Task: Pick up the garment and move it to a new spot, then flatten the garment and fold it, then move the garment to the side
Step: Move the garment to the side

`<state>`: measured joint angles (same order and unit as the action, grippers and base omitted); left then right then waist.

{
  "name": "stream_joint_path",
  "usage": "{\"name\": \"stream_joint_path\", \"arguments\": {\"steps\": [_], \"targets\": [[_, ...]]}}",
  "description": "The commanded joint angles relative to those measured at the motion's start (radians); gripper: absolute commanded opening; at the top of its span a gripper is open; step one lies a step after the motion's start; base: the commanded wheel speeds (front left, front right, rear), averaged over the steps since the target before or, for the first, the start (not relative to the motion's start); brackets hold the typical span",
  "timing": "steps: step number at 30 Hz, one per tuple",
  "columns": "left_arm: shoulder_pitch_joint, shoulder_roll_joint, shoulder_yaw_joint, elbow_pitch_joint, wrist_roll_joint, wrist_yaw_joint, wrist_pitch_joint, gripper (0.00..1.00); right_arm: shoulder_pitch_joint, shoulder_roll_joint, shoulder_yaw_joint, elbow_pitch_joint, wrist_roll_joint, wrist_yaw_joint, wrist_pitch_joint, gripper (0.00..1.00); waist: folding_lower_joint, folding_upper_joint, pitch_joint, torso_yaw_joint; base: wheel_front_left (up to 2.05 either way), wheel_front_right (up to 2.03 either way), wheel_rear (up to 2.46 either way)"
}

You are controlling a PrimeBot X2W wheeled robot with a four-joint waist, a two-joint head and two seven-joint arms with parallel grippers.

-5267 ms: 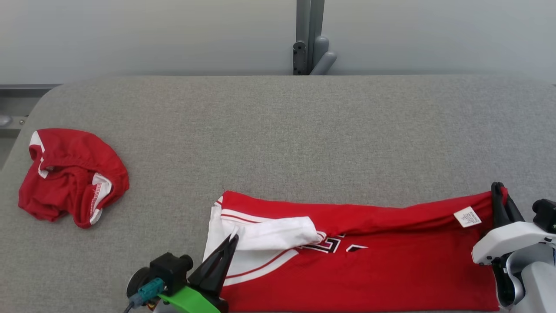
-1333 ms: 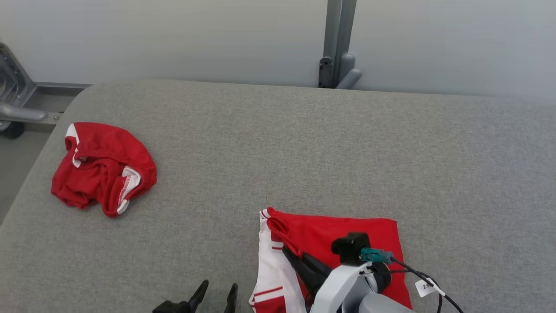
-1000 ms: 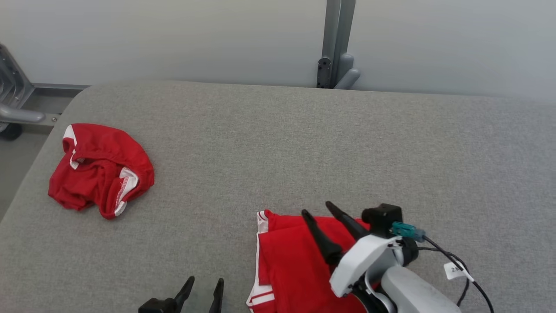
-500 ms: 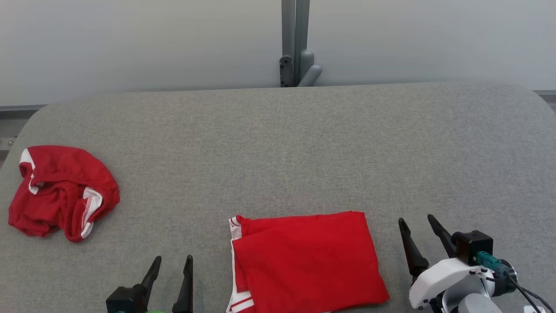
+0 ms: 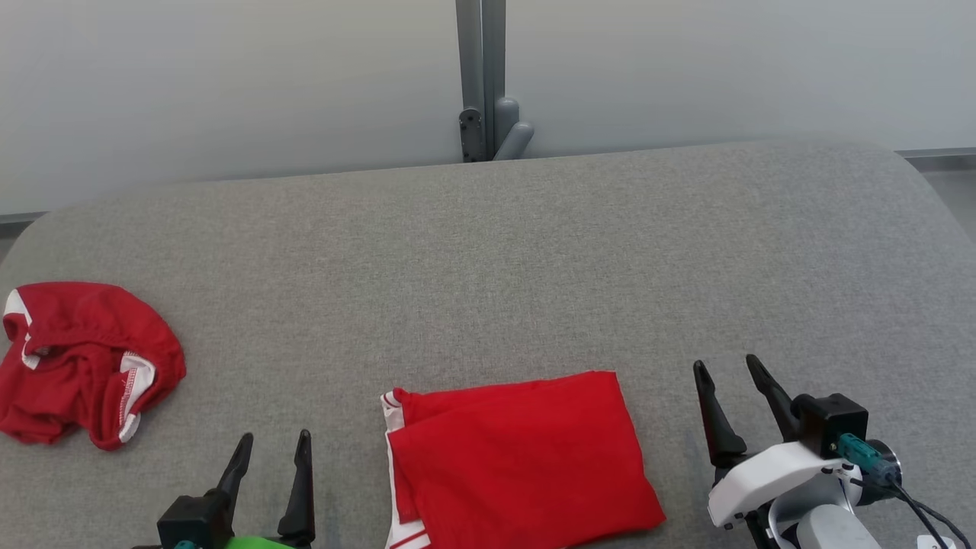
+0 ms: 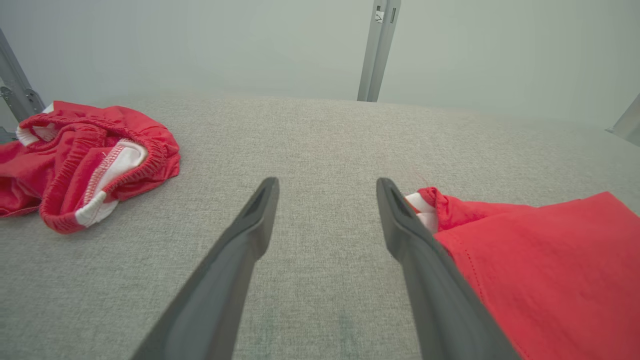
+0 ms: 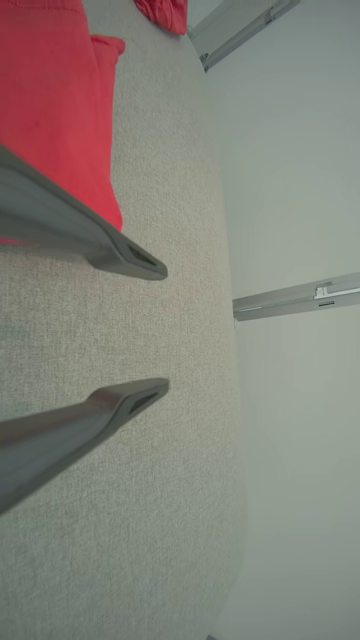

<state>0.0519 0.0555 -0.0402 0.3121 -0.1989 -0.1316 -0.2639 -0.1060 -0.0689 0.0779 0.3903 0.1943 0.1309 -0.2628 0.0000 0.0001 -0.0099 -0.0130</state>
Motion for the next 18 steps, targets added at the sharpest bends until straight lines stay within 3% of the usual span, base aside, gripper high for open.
{"name": "stream_joint_path", "arguments": {"steps": [1,12,18], "targets": [[0.011,0.001,0.002,-0.004,0.004,0.002,0.0,1.0,0.0,0.002,0.001,-0.005,-0.001,0.0,-0.002,1.0,0.0,-0.0001,-0.007,-0.006,0.0,0.0,0.0],[0.031,-0.002,0.008,-0.033,0.023,0.002,0.0,1.0,0.02,0.009,0.005,-0.001,0.017,0.0,-0.002,1.0,0.0,-0.0001,-0.015,-0.01,0.0,0.0,0.0],[0.028,-0.003,-0.017,-0.014,0.013,0.002,0.0,1.0,0.004,0.013,0.111,0.103,0.081,0.0,-0.002,1.0,0.0,-0.0001,0.004,0.021,0.0,0.0,0.0]]}}
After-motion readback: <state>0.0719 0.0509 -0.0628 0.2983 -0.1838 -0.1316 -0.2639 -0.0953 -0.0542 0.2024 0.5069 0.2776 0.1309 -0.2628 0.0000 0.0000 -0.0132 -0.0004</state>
